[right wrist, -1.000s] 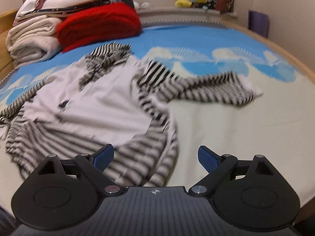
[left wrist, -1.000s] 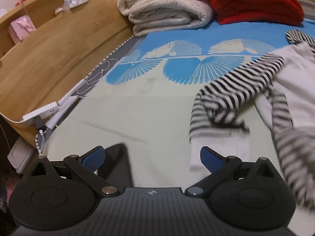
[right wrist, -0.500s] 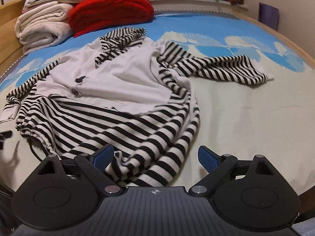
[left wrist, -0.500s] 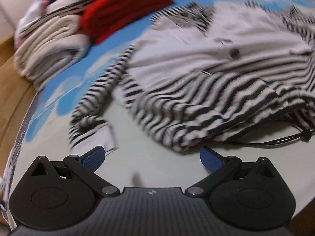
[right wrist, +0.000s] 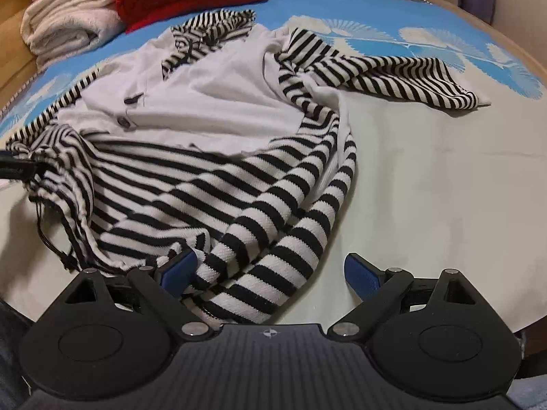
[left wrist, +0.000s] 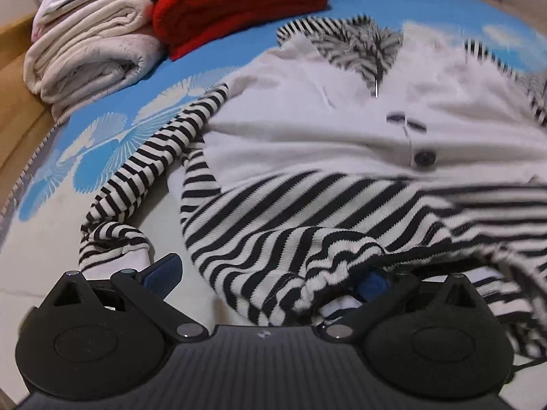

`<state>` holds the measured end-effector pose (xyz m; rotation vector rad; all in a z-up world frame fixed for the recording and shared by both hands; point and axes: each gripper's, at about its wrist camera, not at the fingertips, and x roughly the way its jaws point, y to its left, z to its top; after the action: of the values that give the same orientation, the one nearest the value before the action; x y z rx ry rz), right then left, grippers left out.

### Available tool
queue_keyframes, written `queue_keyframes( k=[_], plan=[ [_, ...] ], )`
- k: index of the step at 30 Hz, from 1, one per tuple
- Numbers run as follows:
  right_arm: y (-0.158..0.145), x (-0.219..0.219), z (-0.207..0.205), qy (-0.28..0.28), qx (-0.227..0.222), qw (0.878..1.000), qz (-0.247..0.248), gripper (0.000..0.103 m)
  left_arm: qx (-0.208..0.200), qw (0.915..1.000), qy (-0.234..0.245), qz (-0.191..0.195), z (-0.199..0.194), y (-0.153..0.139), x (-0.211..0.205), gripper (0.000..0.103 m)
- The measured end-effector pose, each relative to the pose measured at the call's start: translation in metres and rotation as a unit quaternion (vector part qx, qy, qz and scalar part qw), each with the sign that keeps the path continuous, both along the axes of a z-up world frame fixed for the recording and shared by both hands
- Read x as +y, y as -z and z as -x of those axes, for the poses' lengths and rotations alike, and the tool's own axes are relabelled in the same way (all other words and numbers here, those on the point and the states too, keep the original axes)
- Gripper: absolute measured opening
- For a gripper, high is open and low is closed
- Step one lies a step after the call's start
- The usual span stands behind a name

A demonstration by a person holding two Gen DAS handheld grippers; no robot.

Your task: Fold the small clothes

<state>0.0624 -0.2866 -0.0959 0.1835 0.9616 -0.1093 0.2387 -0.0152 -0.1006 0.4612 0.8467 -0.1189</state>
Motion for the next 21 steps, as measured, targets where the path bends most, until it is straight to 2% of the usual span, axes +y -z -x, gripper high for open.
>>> queue_keyframes(
  k=[4,5,6,7,8,9,10,11,13,21],
  plan=[
    [-0.001,-0.003,0.001,0.001,0.003,1.0,0.0,0.093,-0.005,0.9993,0.004,-0.036,-0.003,0.011,-0.012,0.103],
    [-0.001,-0.003,0.001,0.0,0.002,1.0,0.0,0.093,-0.009,0.9992,0.003,-0.038,-0.002,0.011,-0.013,0.098],
    [-0.001,-0.004,0.002,-0.001,0.002,1.0,0.001,0.093,-0.011,0.9994,0.007,-0.031,-0.001,0.009,-0.013,0.091],
    [-0.002,-0.005,0.003,-0.001,0.002,1.0,0.002,0.093,-0.005,0.9998,0.013,-0.014,0.0,0.006,-0.012,0.073],
    [-0.002,-0.006,0.004,-0.002,0.001,1.0,0.002,0.093,0.004,0.9998,0.017,0.004,0.001,0.004,-0.01,0.059],
    [-0.003,-0.007,0.005,-0.002,-0.001,1.0,0.001,0.093,0.011,0.9996,0.017,0.018,0.003,0.001,-0.008,0.052],
    [-0.004,-0.009,0.006,-0.002,-0.002,1.0,0.0,0.093,0.011,0.9995,0.018,0.023,0.007,-0.001,-0.006,0.04],
    [-0.004,-0.011,0.007,-0.001,-0.005,1.0,-0.001,0.093,0.008,0.9994,0.022,0.025,0.012,-0.004,-0.004,0.024],
    [-0.004,-0.017,0.01,0.006,-0.006,1.0,-0.004,0.093,0.01,0.999,0.024,0.036,0.022,-0.01,0.001,0.013],
    [-0.011,-0.049,0.027,0.059,-0.032,0.998,-0.021,0.093,0.024,0.9982,-0.016,0.052,0.087,-0.032,0.054,0.01]
  ],
)
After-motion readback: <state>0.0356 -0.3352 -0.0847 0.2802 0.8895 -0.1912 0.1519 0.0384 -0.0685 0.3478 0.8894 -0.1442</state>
